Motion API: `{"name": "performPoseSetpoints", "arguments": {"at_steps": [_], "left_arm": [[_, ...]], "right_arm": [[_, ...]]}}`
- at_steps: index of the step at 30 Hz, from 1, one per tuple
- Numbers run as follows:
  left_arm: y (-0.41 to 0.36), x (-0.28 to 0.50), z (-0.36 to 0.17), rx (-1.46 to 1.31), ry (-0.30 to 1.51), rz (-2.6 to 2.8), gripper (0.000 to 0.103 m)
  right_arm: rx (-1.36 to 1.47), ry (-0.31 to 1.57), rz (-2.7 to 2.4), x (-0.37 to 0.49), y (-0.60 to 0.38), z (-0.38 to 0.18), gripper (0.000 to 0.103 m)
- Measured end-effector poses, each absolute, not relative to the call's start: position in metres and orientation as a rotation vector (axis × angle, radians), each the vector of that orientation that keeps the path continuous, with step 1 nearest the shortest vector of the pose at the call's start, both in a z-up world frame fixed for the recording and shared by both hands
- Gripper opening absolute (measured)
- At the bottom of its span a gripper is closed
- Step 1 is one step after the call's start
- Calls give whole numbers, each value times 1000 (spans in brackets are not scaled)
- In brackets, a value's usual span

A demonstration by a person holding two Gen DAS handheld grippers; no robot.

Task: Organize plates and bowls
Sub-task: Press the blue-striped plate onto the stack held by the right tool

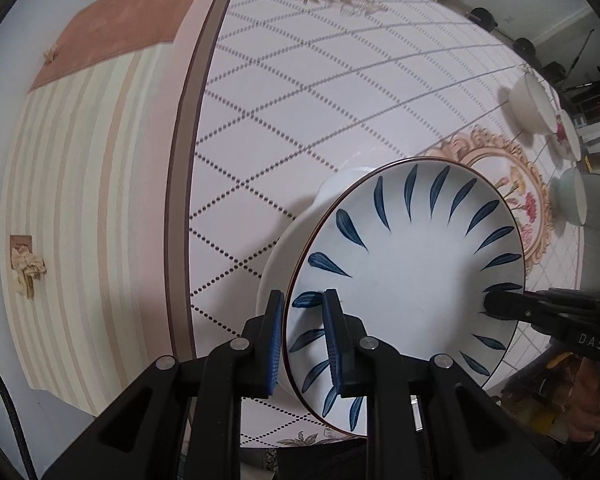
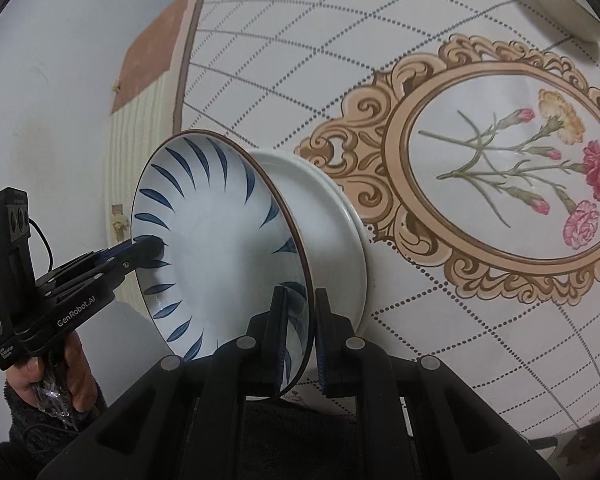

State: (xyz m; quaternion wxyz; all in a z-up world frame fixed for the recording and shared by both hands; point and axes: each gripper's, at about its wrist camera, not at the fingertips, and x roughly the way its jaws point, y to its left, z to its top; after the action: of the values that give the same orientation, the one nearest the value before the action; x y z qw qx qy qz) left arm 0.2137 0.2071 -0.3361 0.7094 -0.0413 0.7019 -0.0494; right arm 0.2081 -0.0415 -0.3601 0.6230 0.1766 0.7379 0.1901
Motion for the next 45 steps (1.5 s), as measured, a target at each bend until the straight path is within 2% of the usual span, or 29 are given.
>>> {"name": "performPoseSetpoints", "arguments": {"at_steps": [18,45], "left_arm": [[195,208,-379,-42,1643,-81,17],[181,204,-379,23,1679,-7,18]], "right_arm": [[330,1754,403,210,-22,-394,14],[264,1813,321,213,-8,-394,20]]}}
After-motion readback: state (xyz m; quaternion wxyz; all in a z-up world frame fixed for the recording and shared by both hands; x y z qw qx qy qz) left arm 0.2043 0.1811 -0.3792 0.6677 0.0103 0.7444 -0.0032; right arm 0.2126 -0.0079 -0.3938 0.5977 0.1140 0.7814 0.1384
